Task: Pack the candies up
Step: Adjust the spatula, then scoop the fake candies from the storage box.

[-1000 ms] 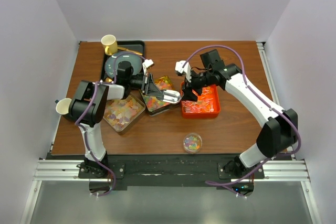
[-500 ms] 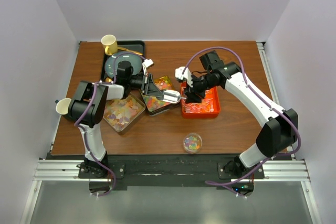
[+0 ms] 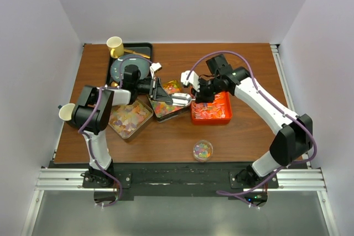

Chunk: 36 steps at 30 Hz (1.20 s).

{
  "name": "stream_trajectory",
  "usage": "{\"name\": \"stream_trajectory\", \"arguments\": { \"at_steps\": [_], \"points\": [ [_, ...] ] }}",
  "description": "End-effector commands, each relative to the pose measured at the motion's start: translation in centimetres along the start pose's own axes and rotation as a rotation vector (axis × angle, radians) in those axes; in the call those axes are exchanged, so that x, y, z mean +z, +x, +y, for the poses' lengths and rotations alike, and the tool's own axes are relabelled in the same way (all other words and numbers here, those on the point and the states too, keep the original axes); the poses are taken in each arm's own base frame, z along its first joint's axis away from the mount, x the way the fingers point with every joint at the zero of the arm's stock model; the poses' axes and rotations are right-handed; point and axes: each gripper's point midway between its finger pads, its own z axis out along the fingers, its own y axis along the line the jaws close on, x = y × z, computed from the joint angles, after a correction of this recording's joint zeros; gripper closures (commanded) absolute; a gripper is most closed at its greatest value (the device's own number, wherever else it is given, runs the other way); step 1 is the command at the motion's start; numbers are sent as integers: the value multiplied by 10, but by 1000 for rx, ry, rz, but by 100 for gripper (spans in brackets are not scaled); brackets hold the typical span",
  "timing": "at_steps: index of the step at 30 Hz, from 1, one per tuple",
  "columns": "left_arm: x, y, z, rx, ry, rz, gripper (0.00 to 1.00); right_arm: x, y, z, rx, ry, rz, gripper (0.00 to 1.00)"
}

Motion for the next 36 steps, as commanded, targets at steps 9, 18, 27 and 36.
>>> {"name": "stream_trajectory", "arguments": {
  "at_steps": [9,18,27,36],
  "points": [
    [-8,-13,-28,184,-17,-43,49,-41,32,-32,-27,86,156,100],
    [-23,1,19,349,-345,-14,45,-127,133,-77,-88,90,681,100],
    [-11,12,34,445,-426,38,41,-143,159,-90,-158,66,869,100],
    [3,37,40,529,-471,125,40,-124,162,-102,-256,34,1011,100]
  ]
}}
